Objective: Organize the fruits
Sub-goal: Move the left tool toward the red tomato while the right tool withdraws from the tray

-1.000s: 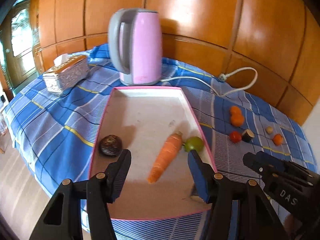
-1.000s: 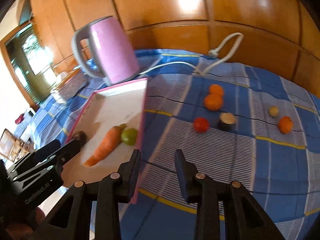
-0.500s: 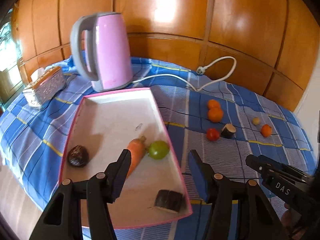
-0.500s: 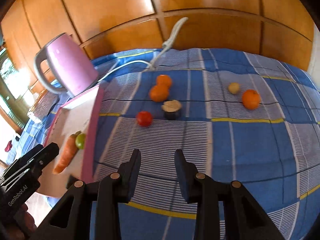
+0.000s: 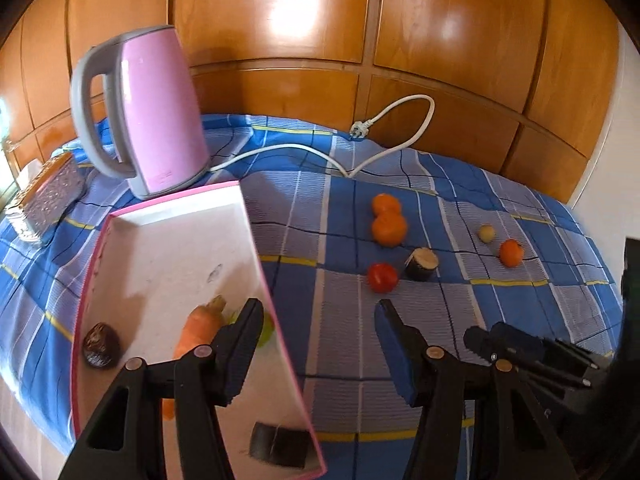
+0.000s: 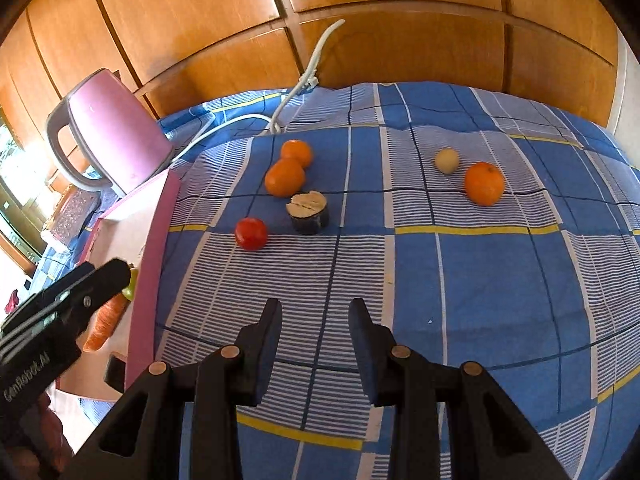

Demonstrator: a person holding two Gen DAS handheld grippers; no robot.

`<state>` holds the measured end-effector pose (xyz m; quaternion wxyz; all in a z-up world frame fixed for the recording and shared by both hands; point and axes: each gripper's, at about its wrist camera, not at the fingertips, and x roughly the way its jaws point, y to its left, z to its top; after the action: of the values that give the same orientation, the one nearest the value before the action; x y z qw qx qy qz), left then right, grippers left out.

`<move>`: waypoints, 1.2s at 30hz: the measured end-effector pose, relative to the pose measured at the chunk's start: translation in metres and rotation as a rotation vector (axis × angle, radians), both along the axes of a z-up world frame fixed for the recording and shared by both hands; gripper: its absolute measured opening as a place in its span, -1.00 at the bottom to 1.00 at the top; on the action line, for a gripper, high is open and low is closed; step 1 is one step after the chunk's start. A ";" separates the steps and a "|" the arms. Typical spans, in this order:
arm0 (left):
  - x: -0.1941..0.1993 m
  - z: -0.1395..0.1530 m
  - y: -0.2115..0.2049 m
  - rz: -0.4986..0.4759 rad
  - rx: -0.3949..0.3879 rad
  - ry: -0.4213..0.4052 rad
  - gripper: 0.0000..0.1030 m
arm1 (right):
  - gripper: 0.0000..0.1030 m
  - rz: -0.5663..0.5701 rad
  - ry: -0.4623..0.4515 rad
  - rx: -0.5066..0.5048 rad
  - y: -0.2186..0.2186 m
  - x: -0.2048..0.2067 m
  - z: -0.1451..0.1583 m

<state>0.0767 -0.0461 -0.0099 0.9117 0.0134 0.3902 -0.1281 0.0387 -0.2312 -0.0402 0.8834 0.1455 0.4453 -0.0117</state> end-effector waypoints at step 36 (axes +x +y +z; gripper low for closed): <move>0.082 -0.064 -0.070 -0.062 -0.085 0.157 -0.42 | -0.32 -0.119 0.041 0.000 -0.070 0.021 -0.020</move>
<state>0.1591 -0.1164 -0.0742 0.8736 -0.0234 0.4541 -0.1736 0.0595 -0.3016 -0.0604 0.8719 0.1713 0.4538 -0.0672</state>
